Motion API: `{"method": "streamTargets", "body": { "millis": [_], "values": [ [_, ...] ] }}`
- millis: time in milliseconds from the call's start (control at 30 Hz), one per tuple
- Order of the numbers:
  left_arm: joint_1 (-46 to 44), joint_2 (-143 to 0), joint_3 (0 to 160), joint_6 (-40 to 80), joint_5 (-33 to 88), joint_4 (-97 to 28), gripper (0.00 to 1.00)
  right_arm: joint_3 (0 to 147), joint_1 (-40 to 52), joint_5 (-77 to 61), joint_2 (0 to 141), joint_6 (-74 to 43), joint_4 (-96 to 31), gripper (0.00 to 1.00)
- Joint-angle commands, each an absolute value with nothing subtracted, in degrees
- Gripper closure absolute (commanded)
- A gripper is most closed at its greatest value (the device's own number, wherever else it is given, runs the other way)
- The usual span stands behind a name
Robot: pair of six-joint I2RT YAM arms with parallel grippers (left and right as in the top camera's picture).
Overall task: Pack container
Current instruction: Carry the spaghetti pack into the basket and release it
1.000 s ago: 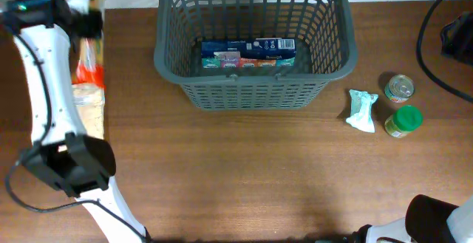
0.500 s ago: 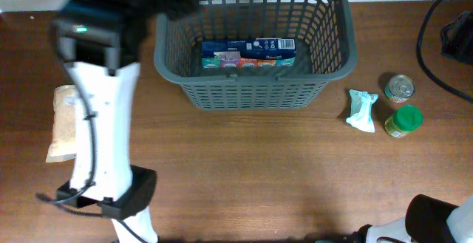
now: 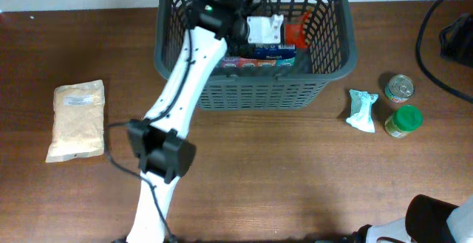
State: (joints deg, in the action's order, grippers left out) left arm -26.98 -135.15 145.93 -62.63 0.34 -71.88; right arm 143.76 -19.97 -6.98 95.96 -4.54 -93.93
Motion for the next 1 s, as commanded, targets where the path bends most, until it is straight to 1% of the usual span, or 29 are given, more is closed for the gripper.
{"method": "streamTargets", "body": {
  "millis": [0,333,367,433,467,500,633,767,900,967],
  "values": [
    [-27.0,-134.9,147.1,-55.5,-0.3,-72.5,0.98,143.5,-20.3,-7.5,96.3,-5.0,-94.0,0.23],
    [-27.1,-140.1,147.1,-54.9,5.7,-77.2,0.97,143.5,-20.3,-7.5,96.3,-5.0,-93.9,0.23],
    [-27.1,-140.3,147.1,-54.8,5.7,-77.2,0.89,143.5,-20.3,-7.5,96.3,-5.0,-93.8,0.23],
    [-27.2,-140.2,147.2,-53.6,5.8,-77.1,0.41,143.5,-20.3,-7.5,96.3,-5.0,-93.7,0.23],
    [-27.2,-139.8,147.2,-51.7,5.8,-76.9,0.13,143.5,-20.3,-7.5,96.3,-5.0,-93.7,0.23],
    [-27.2,-139.4,147.3,-49.9,5.8,-76.6,0.01,143.5,-20.3,-7.5,96.3,-5.0,-93.7,0.23],
    [-26.7,-135.2,147.9,-43.3,5.8,-76.1,0.01,143.5,-20.3,-7.5,96.3,-5.0,-93.7,0.23],
    [-24.8,-127.2,150.0,-37.2,5.7,-75.2,0.01,143.5,-20.3,-7.5,96.3,-5.0,-93.7,0.23],
    [-21.4,-116.7,150.8,-33.8,5.6,-74.5,0.01,143.5,-20.3,-7.6,96.3,-5.0,-93.8,0.23],
    [-18.3,-112.0,150.8,-32.8,5.4,-74.6,0.00,143.5,-20.3,-7.7,96.3,-5.0,-94.0,0.23]
  ]
}}
